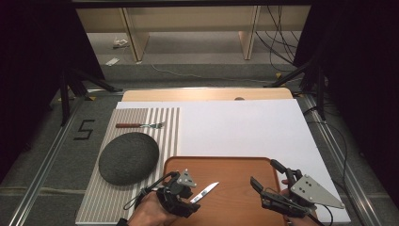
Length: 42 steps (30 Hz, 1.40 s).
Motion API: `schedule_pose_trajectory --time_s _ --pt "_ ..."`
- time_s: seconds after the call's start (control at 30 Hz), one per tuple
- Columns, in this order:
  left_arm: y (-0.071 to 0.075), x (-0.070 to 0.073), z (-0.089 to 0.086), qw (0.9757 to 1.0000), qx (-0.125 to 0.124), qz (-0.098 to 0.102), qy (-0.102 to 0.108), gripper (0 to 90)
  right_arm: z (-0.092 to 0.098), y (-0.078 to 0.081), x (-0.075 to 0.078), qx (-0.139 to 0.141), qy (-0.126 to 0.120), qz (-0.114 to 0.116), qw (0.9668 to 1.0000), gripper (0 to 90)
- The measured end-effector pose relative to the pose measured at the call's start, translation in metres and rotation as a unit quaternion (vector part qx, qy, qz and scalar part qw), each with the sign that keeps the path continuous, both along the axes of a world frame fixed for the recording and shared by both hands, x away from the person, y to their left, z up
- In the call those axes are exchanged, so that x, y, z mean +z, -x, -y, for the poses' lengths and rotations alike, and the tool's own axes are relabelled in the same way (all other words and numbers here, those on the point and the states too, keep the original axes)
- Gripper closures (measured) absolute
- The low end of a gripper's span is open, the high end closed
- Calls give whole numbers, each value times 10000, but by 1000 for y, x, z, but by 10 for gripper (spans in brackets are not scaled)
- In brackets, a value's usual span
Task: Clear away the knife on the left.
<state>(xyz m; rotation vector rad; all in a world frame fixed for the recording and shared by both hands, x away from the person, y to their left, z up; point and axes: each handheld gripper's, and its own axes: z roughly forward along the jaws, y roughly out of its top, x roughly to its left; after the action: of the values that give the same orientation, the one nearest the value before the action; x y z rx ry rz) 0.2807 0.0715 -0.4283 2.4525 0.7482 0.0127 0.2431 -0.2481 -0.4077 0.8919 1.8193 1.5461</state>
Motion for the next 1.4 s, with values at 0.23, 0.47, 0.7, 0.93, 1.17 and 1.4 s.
schedule_pose_trajectory --time_s 0.23,0.47,0.7,0.93,1.17,1.4 --pt "-1 -15 17 9990 -217 -49 -390 843 0 0 0 5 7 -5 10000 192" --pt "-6 -28 20 9976 -190 -17 -671 897 0 -1 0 1 9 -5 10000 192" --pt "-6 -31 20 9970 -125 -33 -760 896 1 0 0 -4 -8 16 10000 192" --pt "-7 -30 14 9955 -44 -73 -948 896 0 0 0 -5 9 0 10000 192" --pt "-9 -29 5 9948 35 -237 -985 896 0 0 0 -8 9 -5 10000 192" --pt "-13 -29 -4 9946 165 -247 -990 896 0 0 0 -7 9 7 10000 192"
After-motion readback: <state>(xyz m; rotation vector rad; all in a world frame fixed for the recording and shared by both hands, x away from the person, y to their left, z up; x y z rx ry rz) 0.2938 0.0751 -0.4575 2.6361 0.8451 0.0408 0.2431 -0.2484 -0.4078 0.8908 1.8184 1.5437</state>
